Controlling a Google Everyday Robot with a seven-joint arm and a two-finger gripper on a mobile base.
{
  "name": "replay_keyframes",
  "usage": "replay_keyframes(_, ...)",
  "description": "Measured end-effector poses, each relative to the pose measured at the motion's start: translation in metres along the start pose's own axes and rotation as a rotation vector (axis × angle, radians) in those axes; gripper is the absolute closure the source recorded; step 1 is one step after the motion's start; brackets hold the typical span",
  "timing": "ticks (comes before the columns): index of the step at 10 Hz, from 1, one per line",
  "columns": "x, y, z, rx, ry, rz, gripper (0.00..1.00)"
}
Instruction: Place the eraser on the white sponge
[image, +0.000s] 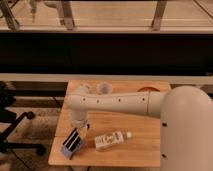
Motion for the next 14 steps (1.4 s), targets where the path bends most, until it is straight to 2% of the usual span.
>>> replay_keyframes(6, 0.0008, -0.0037, 0.0027, -0.025, -0.009, 0.001, 1.0)
replay_keyframes(8, 0.0024, -0.0046, 0.0024, -0.024, -0.01, 0.004, 0.92)
replay_keyframes(10, 0.0034, -0.005, 0.0033, -0.034, -0.01, 0.004, 0.9)
replay_keyframes(13, 0.0051, -0.0055, 0.004, -0.044, -0.01, 0.005, 0.65)
replay_keyframes(14, 0.0052, -0.0064, 0.0039, -0.044, -0.01, 0.005, 0.62)
